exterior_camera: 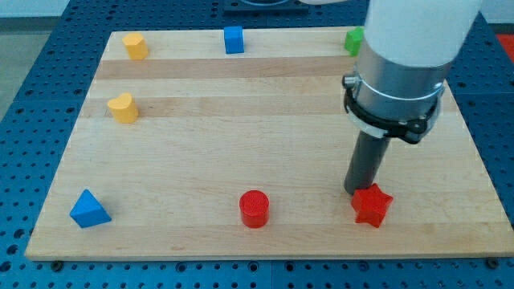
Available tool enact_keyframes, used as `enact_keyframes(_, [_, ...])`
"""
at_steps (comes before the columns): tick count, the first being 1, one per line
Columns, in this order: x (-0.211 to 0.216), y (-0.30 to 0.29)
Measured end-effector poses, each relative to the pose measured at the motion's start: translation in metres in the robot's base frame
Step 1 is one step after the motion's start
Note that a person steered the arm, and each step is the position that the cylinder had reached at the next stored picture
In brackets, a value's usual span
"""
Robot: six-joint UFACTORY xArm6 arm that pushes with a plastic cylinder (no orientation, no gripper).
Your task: Slide the red star vertically to the bottom of the green circle
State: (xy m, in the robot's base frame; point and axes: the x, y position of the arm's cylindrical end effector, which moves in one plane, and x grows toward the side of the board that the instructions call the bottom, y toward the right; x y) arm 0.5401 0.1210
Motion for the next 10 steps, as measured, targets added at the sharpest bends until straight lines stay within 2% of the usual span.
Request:
enact_keyframes(1, [0.000, 0.016])
enact_keyframes(4, [0.004, -0.042])
enact_keyframes(5, [0.024, -0.033])
enact_keyframes(10, [0.024, 0.012])
